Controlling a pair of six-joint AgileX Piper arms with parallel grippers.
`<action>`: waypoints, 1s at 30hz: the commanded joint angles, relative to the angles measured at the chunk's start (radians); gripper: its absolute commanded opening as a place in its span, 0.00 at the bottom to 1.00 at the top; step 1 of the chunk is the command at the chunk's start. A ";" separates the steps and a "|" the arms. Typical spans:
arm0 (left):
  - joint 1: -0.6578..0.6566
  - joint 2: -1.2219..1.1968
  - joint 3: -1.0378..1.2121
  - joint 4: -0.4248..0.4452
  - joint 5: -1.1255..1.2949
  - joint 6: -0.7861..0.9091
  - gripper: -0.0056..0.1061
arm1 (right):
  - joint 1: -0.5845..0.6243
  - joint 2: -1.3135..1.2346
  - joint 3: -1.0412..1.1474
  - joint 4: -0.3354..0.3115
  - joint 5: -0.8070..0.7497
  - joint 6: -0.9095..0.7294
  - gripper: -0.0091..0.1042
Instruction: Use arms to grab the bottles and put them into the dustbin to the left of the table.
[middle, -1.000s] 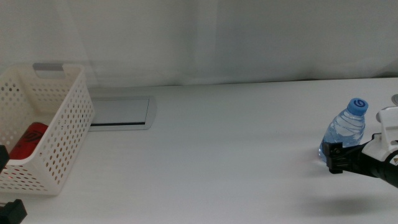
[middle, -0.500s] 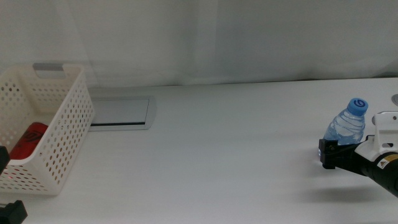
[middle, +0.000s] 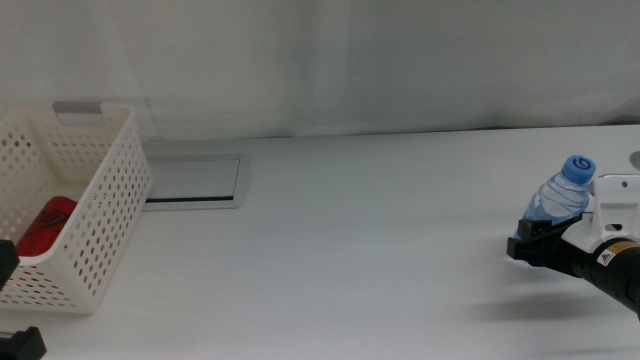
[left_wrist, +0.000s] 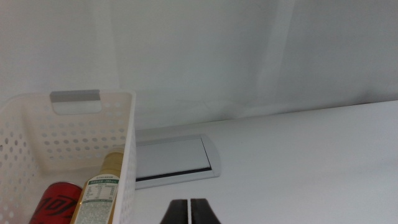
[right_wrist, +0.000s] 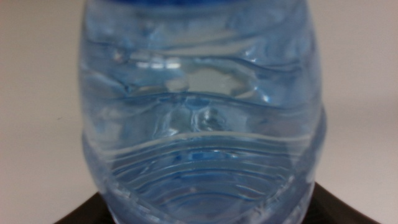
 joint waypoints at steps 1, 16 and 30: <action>-0.006 0.006 0.004 -0.008 0.000 -0.004 0.03 | 0.012 -0.039 -0.007 -0.071 -0.001 0.024 0.06; -0.006 0.006 0.004 -0.008 0.001 -0.004 0.03 | 0.455 -0.130 -0.106 -0.130 0.058 0.090 0.06; -0.006 0.006 0.004 -0.008 0.001 -0.004 0.03 | 0.546 0.113 -0.285 -0.111 0.141 0.086 0.06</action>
